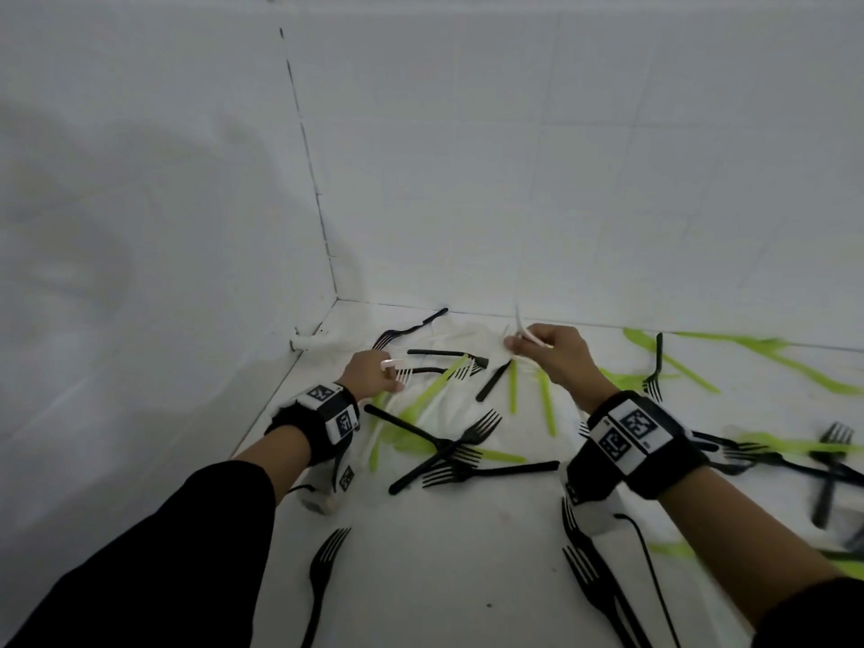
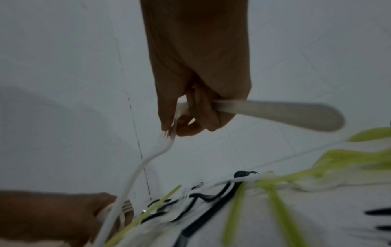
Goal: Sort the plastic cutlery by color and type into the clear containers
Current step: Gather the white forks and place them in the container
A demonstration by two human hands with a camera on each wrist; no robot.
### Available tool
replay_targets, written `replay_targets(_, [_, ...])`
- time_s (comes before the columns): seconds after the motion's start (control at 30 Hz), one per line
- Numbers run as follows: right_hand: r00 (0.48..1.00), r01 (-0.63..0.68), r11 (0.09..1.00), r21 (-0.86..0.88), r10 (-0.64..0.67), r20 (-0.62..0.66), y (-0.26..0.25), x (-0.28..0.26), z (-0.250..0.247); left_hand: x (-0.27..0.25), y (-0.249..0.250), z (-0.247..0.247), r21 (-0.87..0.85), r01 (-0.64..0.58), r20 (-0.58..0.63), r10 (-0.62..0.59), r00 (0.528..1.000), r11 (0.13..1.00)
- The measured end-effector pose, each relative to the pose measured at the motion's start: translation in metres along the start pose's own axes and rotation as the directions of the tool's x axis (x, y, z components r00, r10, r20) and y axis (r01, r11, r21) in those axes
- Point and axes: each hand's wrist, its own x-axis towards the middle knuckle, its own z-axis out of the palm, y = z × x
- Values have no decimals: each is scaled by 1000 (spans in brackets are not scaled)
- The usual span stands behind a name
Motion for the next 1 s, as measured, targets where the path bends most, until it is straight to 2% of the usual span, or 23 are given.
replay_targets(0.13, [996,13,962,272,10,-84,-7,8,7,-8,2,6,-80,17,-38,-20,999,997])
replay_targets(0.23, [996,14,949,316,14,-84,-9,12,17,-10,3,12,-54,18,-69,-21,997,998])
replay_targets(0.3, [999,-7,968,252,21,-50,-8,16,24,-9,3,13,-44,37,-80,-40,996,998])
replay_targets(0.47, [996,-69,992,-108,74,42,-1,26,43,-9,7,11,-10,54,-56,-54,997,998])
replay_targets(0.5, [994,-93,987,-128,100,49,2,28,47,-9,7,11,-20,55,-51,-56,997,998])
replay_targets(0.57, [981,-170,985,-37,173,88,9,31,57,-7,4,11,-62,55,-58,-59,997,997])
replay_targets(0.67, [966,-243,969,46,237,102,20,35,66,-6,1,9,-103,-16,-79,8,997,995])
replay_targets(0.8, [953,-261,948,-182,283,108,37,44,69,-9,4,-4,-310,-52,-107,19,994,949])
replay_targets(0.9, [954,-215,908,-360,275,124,44,47,72,-11,8,-18,-413,-71,-107,29,994,908])
replay_targets(0.97, [960,-165,891,-423,244,139,48,50,76,-14,11,-28,-523,-68,-90,24,996,849])
replay_targets(1.0, [960,-161,888,-430,242,140,48,50,75,-16,15,-31,-589,-42,-43,20,999,807])
